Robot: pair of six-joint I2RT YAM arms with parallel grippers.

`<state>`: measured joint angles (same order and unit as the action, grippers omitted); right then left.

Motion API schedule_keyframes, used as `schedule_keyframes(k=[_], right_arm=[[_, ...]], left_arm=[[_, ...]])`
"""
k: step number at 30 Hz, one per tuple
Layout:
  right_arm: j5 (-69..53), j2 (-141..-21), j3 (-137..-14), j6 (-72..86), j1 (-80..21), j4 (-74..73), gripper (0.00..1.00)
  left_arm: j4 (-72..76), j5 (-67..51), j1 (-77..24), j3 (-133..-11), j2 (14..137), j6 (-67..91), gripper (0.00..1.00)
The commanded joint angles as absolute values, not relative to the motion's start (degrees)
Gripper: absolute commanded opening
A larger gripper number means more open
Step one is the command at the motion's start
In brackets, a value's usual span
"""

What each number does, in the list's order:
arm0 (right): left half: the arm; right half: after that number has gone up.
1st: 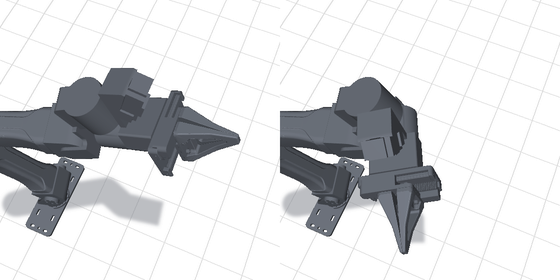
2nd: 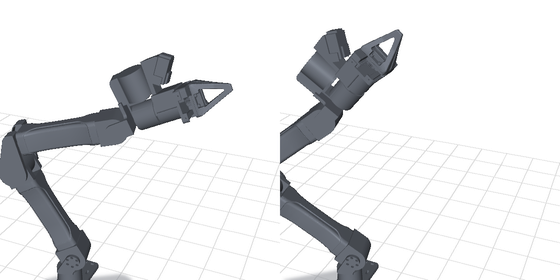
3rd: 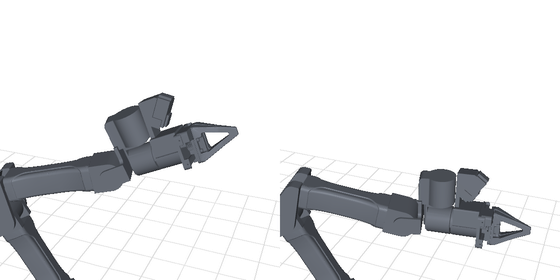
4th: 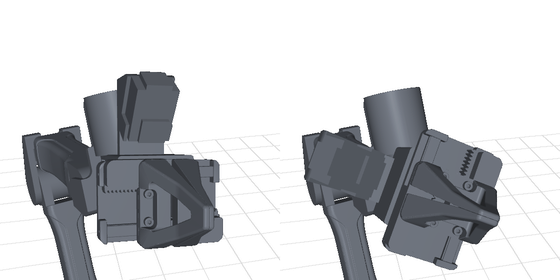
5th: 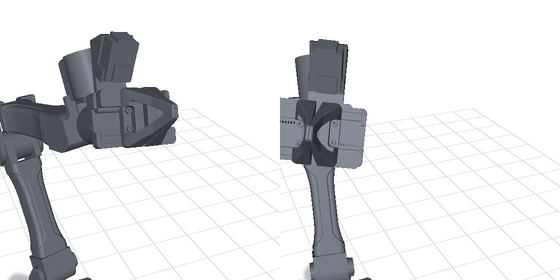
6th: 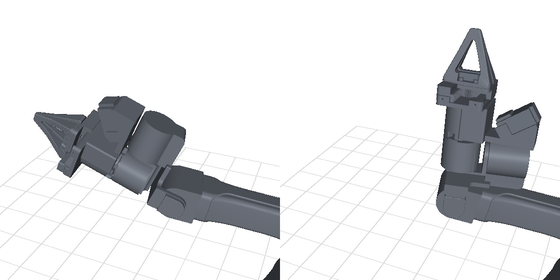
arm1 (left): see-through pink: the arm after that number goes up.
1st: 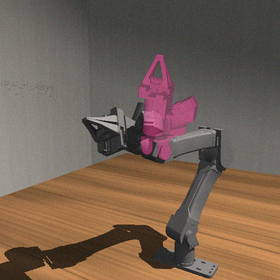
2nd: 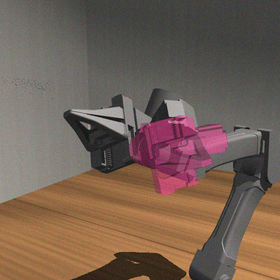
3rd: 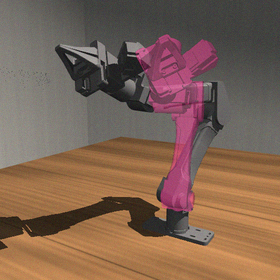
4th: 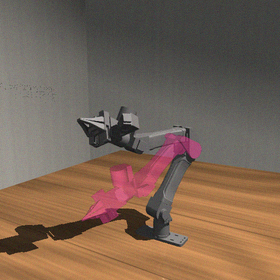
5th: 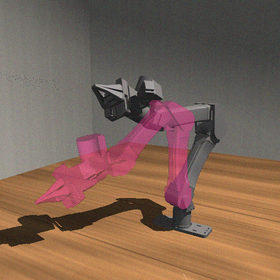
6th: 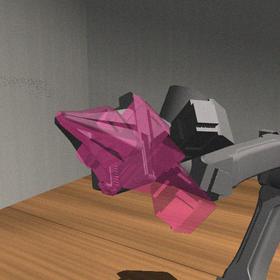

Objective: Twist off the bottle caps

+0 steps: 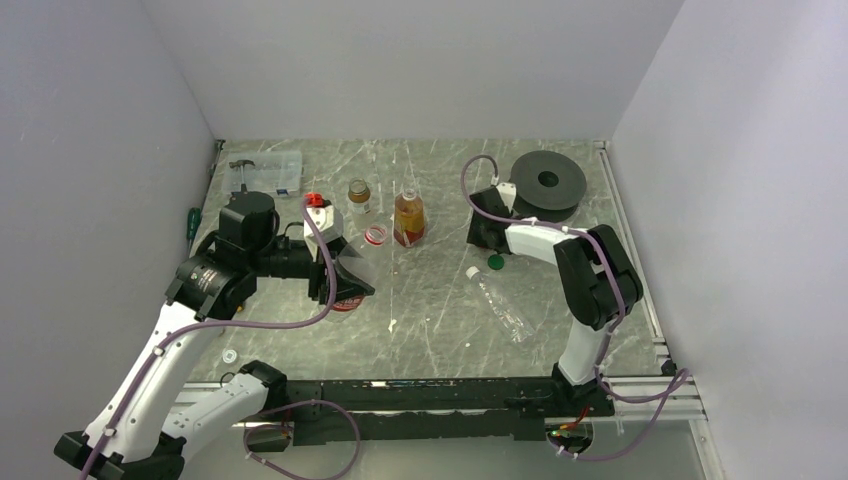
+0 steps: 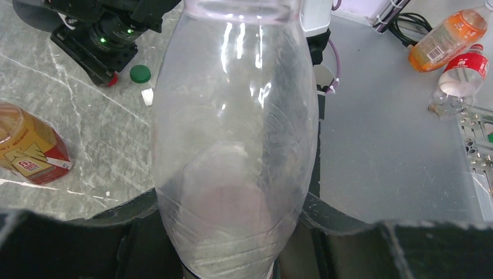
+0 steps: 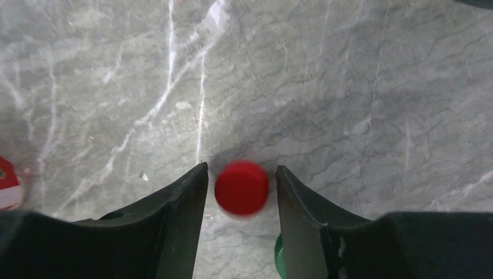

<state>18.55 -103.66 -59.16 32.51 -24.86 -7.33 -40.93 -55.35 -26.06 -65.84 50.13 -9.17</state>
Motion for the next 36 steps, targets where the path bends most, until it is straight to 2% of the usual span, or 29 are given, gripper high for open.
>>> schedule_keyframes(k=[1, 6, 12, 16, 19, 23, 28, 32, 36], right_arm=[[19.1, -104.3, -58.2, 34.1, -25.4, -4.6, 0.54], [19.5, -101.1, -58.4, 34.0, -25.6, -5.8, 0.7], [16.5, -84.7, -60.7, 32.4, -27.1, -7.1, 0.8], [3.9, -70.9, -60.9, 30.4, -28.5, -1.9, 0.93], [-9.3, -64.1, -61.4, 30.3, -29.8, 3.4, 0.99], [-20.7, -61.2, -63.8, 30.2, -35.6, 8.5, 1.0], [-21.0, -64.4, -68.5, 27.8, -47.4, 9.2, 1.0], [-21.5, -66.5, -68.9, 29.3, -50.0, 11.7, 0.98], [-20.9, -68.7, -69.9, 30.0, -51.8, 12.2, 0.91]], left_arm=[[-38.2, -56.0, -25.9, -66.0, 50.1, -8.4, 0.02], [-38.5, -55.9, -25.9, -66.1, 49.8, -8.4, 0.02], [-38.0, -53.9, -25.9, -64.9, 49.4, -8.5, 0.02], [-37.5, -50.1, -25.9, -63.0, 48.7, -8.4, 0.01], [-36.0, -49.2, -25.9, -61.7, 48.2, -7.5, 0.01], [-34.4, -49.7, -25.9, -61.3, 48.9, -6.5, 0.01], [-33.8, -50.1, -25.9, -61.5, 49.3, -6.2, 0.01], [-34.0, -50.1, -25.9, -61.9, 49.1, -6.1, 0.01], [-34.4, -50.1, -25.9, -62.1, 48.7, -6.1, 0.01]])
